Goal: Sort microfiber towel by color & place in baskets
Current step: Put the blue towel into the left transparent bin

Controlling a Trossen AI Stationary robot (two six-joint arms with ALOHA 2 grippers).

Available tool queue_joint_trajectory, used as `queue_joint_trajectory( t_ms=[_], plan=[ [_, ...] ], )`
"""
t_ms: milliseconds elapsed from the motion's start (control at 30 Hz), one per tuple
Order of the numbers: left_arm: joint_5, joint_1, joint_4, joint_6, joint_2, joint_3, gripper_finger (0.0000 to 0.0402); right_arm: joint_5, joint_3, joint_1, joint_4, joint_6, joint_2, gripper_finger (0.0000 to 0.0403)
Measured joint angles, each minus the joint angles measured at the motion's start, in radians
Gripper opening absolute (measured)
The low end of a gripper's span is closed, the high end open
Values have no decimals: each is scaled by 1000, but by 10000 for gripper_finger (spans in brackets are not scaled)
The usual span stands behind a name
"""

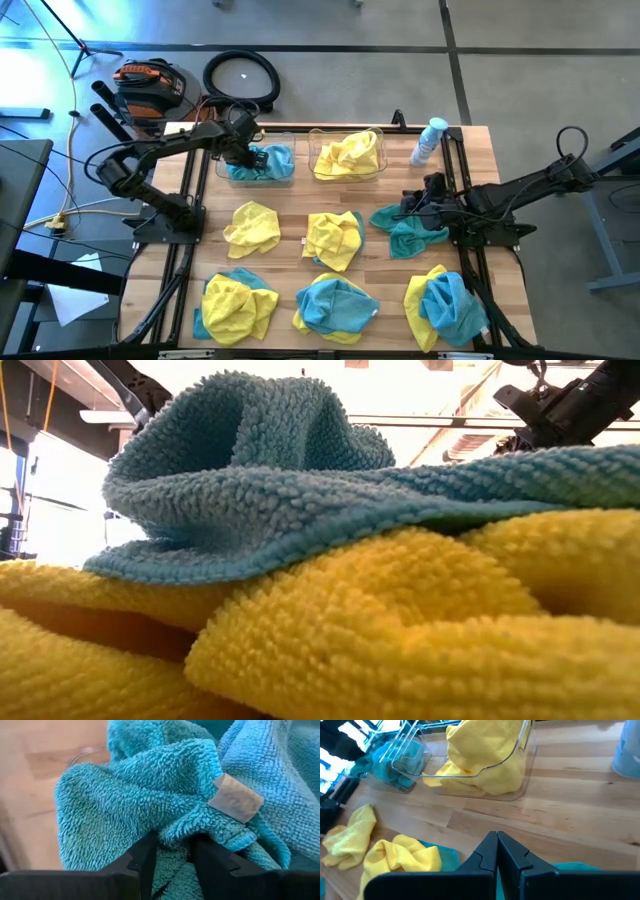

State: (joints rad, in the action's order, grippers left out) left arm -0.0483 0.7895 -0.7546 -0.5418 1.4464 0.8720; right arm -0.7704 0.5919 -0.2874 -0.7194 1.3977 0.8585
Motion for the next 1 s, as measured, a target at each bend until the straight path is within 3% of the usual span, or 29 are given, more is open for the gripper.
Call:
queue_joint_trajectory(
  t_ms=[267,467,600,700,867,1000],
  plan=[
    [-31,-17,-191,-132,-92,123,113,23,0,0,-2,-38,0,0],
    [-64,-116,-237,-244,-207,188,113,131,0,0,-2,-182,0,0],
    [-85,-285,-237,-330,-292,190,113,202,0,0,-2,-276,0,0],
    [-193,-467,-242,-422,-319,190,113,211,0,0,-2,-279,0,0],
    [-315,-764,-211,-564,-298,190,113,211,0,0,8,-333,-1,0],
    [-347,-937,-142,-548,-246,190,113,262,5,-1,47,-368,-2,0]
  ],
)
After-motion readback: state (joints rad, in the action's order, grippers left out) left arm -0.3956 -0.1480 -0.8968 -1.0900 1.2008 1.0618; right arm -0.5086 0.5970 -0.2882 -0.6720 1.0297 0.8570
